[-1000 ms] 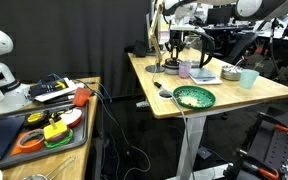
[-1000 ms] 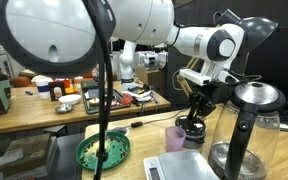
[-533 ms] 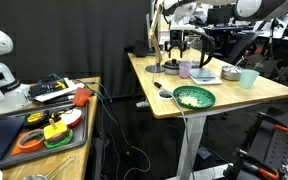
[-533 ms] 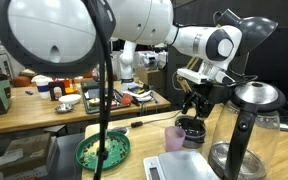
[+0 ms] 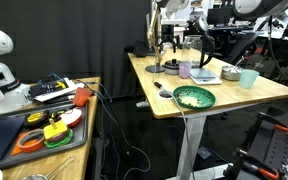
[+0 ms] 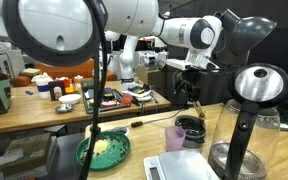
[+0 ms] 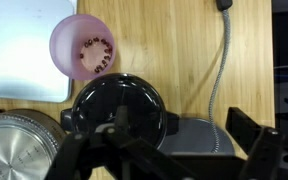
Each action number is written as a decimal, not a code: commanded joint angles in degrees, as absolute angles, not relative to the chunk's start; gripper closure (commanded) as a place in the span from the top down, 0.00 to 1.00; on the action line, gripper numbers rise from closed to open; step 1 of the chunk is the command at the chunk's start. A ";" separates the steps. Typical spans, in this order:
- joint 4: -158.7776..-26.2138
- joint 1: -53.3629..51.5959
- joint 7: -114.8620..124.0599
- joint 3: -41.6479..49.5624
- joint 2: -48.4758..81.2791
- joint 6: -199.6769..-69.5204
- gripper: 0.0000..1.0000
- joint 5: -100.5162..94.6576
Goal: Place the lid on the gray dish
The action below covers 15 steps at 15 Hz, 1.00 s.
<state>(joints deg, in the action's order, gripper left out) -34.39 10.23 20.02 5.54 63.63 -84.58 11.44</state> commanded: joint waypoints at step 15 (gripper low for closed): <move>-67.18 3.68 27.32 5.20 50.58 -118.76 1.00 13.36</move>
<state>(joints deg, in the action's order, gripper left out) -55.92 4.34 27.86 5.34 56.93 -111.69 11.99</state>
